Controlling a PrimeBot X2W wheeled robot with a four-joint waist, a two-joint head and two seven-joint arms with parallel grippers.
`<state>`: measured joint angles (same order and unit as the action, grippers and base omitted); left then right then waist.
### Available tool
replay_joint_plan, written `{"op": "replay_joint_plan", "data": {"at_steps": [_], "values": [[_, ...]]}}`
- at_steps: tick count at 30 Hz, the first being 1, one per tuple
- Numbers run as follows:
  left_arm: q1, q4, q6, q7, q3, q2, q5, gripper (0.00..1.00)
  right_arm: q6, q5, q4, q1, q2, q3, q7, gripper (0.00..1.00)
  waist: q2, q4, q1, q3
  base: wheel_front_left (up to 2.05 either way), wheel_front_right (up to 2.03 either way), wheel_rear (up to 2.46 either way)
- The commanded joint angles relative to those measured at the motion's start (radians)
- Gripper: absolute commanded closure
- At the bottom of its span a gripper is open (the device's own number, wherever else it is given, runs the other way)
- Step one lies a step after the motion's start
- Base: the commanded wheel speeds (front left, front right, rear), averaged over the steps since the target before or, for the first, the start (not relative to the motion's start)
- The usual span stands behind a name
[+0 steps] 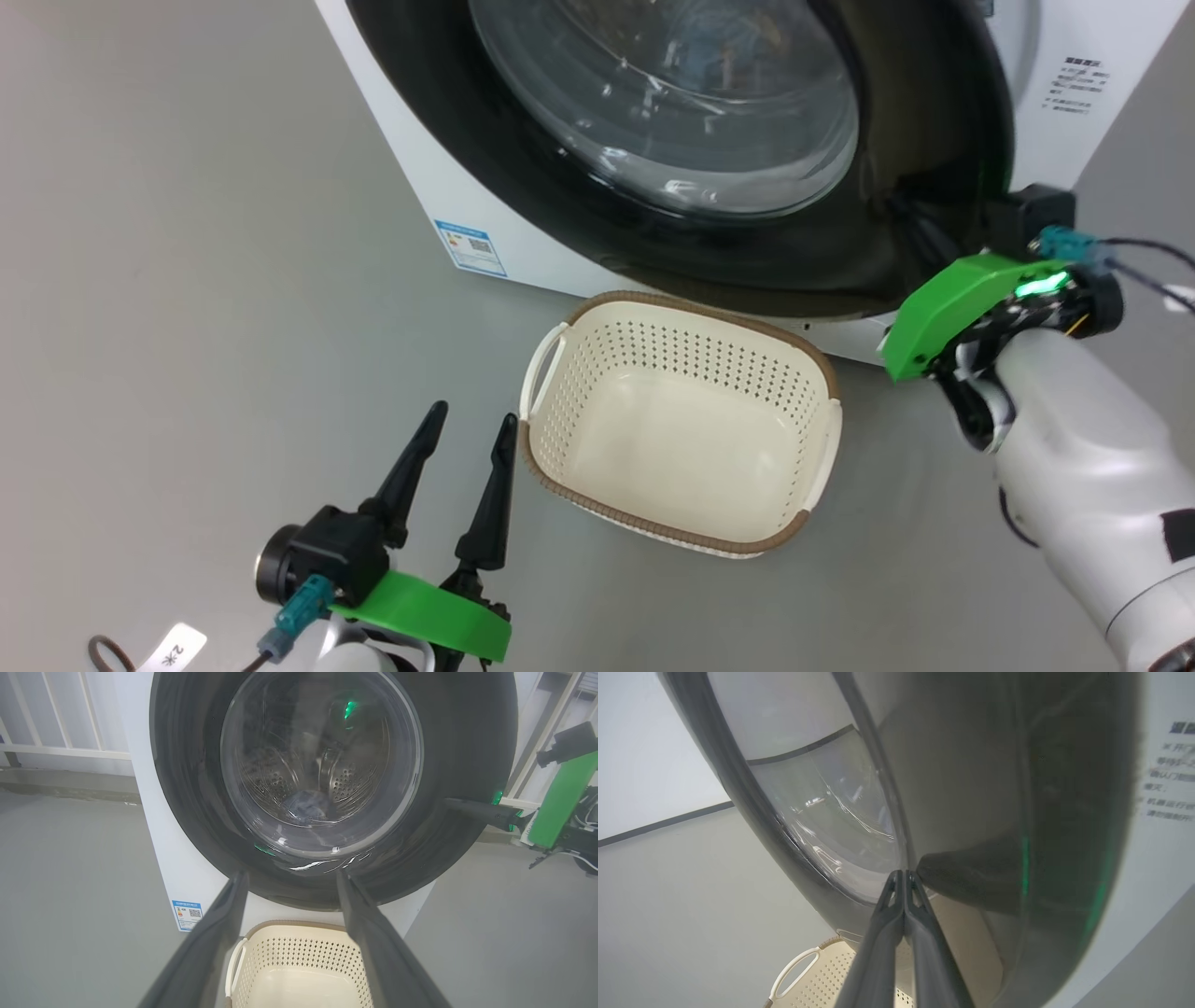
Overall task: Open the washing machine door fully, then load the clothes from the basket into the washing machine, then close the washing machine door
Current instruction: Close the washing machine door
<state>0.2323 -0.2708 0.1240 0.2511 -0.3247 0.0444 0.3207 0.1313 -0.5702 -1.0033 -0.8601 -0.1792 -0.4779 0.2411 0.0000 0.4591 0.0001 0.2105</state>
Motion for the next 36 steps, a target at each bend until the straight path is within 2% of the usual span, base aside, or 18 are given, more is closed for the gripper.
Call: {"op": "replay_joint_plan", "data": {"at_steps": [1, 18, 24, 36], "values": [[0.036, 0.026, 0.005, 0.011, 0.025, 0.009, -0.012, 0.0, -0.001, -0.011, 0.0, -0.04, -0.008, 0.006, 0.018, 1.0, 0.0, 0.014, -0.0001, 0.011, 0.0, 0.0, 0.0], [0.055, 0.026, 0.006, 0.011, -0.003, 0.006, 0.013, 0.0, -0.001, 0.025, -0.059, -0.163, -0.087, 0.107, 0.02, 1.0, 0.0, 0.078, -0.0001, 0.024, 0.0, 0.0, 0.0], [0.048, 0.025, 0.006, 0.011, 0.004, 0.006, 0.008, 0.0, -0.001, 0.045, -0.043, -0.151, -0.073, 0.114, 0.021, 1.0, 0.0, 0.066, -0.0001, 0.017, 0.0, 0.0, 0.0], [0.051, 0.007, 0.0, 0.011, 0.015, 0.006, -0.003, 0.0, -0.001, 0.022, 0.02, -0.046, -0.027, 0.053, 0.021, 1.0, 0.0, 0.022, -0.0001, -0.016, 0.0, 0.0, 0.0]]}}
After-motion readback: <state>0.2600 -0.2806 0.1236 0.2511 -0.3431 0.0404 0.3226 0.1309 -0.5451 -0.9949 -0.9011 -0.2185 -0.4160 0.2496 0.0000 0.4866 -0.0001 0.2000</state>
